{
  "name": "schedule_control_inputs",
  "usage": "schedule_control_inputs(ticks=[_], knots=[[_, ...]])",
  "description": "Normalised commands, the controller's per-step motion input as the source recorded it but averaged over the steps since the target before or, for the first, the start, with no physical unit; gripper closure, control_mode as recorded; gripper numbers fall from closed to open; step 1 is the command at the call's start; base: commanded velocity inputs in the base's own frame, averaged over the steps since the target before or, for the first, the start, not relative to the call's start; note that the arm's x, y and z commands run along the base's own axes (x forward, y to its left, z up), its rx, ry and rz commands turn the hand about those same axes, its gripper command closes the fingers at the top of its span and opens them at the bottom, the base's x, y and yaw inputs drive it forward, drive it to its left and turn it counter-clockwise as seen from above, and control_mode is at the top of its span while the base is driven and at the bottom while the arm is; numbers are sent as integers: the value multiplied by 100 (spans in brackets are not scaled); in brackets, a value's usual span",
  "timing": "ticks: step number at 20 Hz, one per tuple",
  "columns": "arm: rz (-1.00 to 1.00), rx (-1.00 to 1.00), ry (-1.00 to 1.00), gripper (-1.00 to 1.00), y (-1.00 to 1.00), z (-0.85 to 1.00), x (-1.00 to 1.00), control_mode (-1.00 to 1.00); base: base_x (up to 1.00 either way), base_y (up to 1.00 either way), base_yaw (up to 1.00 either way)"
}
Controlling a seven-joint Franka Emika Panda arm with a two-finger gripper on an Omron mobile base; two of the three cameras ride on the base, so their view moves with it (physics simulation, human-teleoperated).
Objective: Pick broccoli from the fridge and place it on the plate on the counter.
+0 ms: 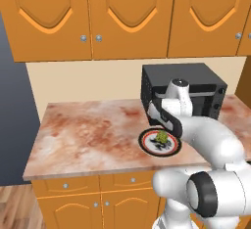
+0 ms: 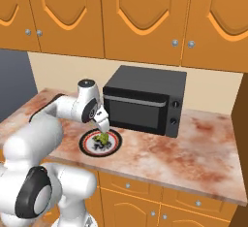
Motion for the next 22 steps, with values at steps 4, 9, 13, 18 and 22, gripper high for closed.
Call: schedule_control_inputs(ticks=[4, 9, 13, 18, 22], knots=[[0, 0, -17, -100, 0, 80, -88, -100, 0, 0, 0], [0, 0, -22, -100, 0, 65, -97, -100, 0, 0, 0], [0, 0, -16, -100, 0, 39, -95, -100, 0, 0, 0], [-1, 0, -3, -100, 0, 19, -64, -100, 0, 0, 0], [-1, -1, 0, -100, 0, 10, -43, -100, 0, 0, 0]])
